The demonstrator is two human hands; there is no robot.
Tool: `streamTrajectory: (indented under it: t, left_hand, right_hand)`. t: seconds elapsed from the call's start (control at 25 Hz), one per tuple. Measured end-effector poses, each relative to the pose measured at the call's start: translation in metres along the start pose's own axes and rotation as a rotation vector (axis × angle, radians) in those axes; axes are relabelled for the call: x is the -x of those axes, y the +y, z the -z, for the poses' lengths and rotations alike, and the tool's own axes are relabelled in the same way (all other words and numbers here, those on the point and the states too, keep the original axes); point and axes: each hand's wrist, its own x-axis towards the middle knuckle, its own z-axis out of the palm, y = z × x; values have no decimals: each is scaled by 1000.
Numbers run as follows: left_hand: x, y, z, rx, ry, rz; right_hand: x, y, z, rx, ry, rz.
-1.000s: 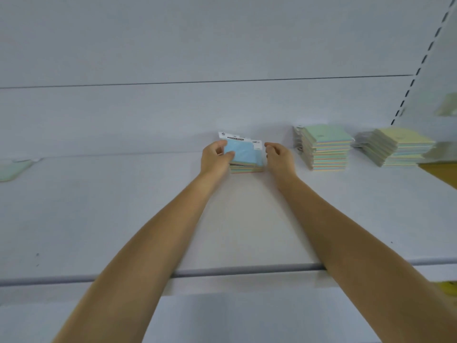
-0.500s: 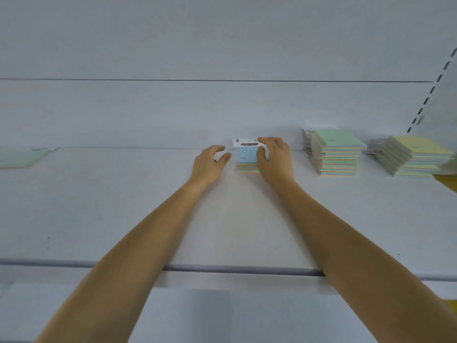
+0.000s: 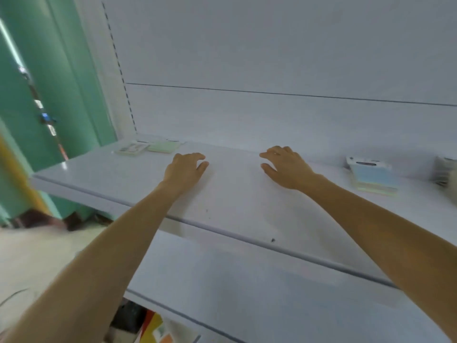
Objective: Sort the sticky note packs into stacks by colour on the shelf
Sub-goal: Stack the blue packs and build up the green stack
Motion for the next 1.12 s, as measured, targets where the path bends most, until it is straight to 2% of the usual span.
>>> streamTrajectory:
  t: [0.24,0.4,0.64,0.96,1.12]
  left_hand:
    - [6,-154,55,-18,47,132]
    - [-1,-202,66,-20,15,222]
    - [-46,-226,66,-135,46,142]
    - [-107,-212,36,-397,-126,178]
    - [-131,-220,35,-366,-112,96]
  right_hand:
    - [-79,-129,-49,-84,-161,104]
    - [-112,-173,-69,-89,-250,101]
    - [-173,-192,-82,-149,-171,14]
    - [-247,-199,-108,-261,-157,-280]
    - [-257,-202,-119,-399,-128,-300]
